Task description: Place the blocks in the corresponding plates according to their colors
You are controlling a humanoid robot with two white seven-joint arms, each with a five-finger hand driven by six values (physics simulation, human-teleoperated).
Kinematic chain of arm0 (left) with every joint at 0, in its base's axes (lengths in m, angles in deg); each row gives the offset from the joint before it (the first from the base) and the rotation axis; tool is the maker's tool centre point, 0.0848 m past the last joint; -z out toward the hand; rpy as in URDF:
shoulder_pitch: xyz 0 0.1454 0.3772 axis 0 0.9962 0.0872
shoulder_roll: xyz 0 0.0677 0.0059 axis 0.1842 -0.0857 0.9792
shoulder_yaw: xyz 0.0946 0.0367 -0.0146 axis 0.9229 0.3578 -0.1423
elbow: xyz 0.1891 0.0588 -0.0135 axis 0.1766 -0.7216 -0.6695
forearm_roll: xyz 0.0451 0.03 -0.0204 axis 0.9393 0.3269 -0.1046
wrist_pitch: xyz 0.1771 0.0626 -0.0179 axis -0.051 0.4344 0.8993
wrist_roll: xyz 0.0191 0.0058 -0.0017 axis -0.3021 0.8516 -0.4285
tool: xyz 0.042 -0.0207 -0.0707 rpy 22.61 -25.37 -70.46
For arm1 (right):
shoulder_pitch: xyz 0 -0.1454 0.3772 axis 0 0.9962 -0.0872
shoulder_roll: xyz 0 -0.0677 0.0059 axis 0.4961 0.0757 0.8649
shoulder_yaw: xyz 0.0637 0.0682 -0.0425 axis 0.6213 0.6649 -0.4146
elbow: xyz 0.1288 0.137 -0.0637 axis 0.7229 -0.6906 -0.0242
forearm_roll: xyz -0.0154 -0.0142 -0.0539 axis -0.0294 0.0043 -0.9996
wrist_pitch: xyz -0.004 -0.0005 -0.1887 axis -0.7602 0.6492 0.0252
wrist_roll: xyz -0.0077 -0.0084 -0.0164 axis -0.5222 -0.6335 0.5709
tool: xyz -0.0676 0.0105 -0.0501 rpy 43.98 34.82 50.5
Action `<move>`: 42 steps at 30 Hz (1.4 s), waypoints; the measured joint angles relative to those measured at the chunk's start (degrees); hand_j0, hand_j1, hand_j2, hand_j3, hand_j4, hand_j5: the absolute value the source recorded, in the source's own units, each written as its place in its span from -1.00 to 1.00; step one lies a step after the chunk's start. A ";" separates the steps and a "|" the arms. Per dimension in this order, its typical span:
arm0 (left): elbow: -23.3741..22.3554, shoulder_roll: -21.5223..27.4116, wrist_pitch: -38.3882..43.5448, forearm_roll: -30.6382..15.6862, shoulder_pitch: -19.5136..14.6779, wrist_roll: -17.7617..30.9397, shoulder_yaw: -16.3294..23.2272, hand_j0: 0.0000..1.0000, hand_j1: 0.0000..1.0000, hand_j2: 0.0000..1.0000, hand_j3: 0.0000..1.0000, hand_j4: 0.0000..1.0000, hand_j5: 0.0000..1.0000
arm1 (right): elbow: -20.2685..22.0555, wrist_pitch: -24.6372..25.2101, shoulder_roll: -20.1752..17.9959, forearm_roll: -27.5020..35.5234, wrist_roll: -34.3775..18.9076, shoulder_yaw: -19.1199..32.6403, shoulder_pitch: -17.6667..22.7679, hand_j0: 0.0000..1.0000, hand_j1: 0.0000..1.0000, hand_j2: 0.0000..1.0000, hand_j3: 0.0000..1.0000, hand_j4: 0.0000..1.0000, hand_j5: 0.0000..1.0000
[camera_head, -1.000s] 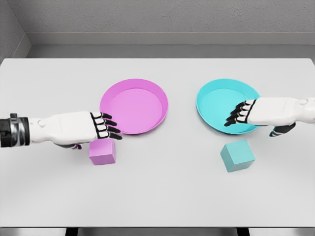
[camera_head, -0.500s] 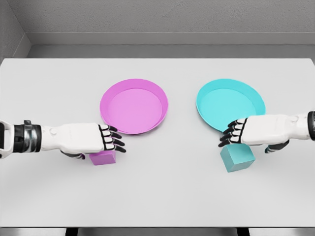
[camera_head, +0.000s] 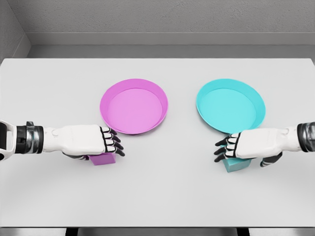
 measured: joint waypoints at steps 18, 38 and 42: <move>-0.01 0.04 -0.15 -0.95 -3.43 2.47 -0.35 -0.40 -0.40 -0.40 -0.40 -0.40 -0.40 | -5.42 1.11 5.50 3.51 0.36 1.55 0.17 -0.05 -0.05 -0.05 -0.05 -0.05 -0.05; -1.85 -2.89 -0.14 -7.67 -10.72 2.53 -5.27 -0.39 -0.39 -0.39 -0.39 -0.39 -0.39 | -7.69 -0.09 7.26 3.20 -0.11 5.15 0.97 -0.04 -0.04 -0.04 -0.04 -0.04 -0.04; -6.44 -6.48 -0.07 -7.59 -12.04 2.58 -5.24 -0.39 -0.39 -0.39 -0.39 -0.39 -0.39 | -7.29 -0.14 7.27 5.36 -0.13 5.54 1.05 -0.02 -0.02 -0.02 -0.02 -0.02 -0.02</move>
